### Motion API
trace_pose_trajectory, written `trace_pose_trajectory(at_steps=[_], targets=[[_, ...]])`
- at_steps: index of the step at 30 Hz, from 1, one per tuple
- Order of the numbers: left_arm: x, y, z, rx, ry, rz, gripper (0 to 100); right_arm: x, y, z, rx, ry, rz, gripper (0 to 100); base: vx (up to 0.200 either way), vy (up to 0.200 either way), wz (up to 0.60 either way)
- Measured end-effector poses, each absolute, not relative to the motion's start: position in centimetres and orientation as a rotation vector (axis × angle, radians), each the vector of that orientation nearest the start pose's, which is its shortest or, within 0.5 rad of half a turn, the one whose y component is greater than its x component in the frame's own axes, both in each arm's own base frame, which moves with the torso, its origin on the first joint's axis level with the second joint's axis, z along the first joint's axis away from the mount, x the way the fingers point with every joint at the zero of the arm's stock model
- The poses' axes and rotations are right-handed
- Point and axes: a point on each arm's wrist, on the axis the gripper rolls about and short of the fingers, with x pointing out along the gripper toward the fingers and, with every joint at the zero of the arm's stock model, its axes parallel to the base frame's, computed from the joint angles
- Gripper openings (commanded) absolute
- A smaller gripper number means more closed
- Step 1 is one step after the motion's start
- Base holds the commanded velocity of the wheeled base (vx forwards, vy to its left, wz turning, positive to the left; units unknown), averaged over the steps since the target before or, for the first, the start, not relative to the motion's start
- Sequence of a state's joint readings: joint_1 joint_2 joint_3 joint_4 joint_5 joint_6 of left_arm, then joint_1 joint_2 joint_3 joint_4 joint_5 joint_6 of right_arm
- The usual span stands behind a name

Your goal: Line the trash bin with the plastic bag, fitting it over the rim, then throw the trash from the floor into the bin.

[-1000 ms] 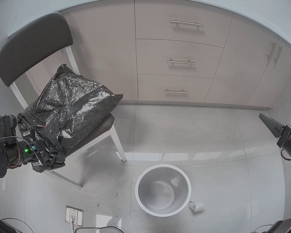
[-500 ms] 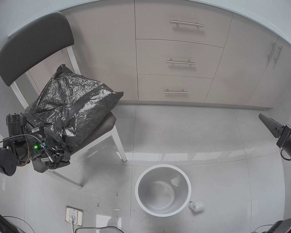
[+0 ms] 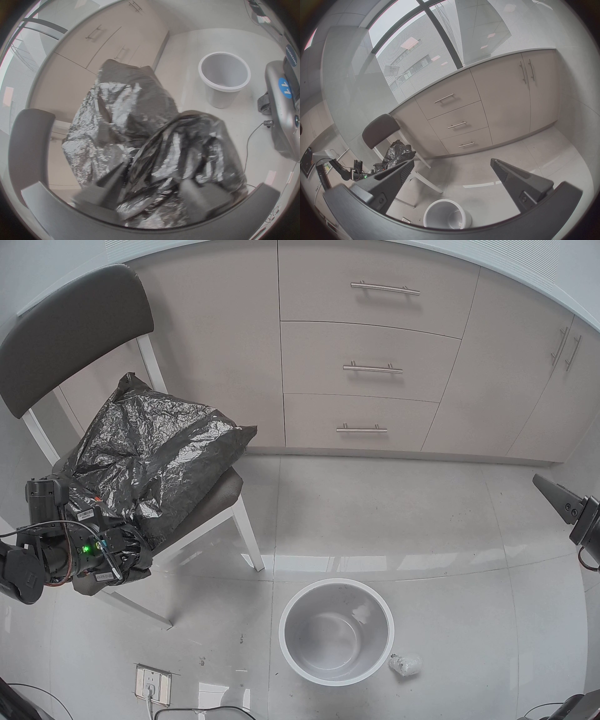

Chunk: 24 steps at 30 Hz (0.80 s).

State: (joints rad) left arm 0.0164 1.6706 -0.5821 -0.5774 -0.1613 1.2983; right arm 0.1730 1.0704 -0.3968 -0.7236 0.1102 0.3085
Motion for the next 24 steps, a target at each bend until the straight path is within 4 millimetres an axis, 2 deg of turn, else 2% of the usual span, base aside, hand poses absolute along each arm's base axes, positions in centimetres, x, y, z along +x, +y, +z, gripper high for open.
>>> trace_pose_trajectory(at_steps=[13, 19, 24], targets=[[27.1, 0.1, 12.9, 1.168, 0.348, -0.431, 0, 13.9, 2.7, 21.8, 0.308, -0.005, 0.288, 100, 0.000, 0.000, 0.00], [26.1, -0.4, 14.7, 1.078, 0.304, -0.392, 0, 13.9, 2.7, 21.8, 0.307, -0.005, 0.288, 100, 0.000, 0.000, 0.00], [25.1, -1.1, 16.3, 0.919, 0.253, -0.373, 0, 13.9, 2.7, 21.8, 0.306, -0.006, 0.289, 100, 0.000, 0.000, 0.00]])
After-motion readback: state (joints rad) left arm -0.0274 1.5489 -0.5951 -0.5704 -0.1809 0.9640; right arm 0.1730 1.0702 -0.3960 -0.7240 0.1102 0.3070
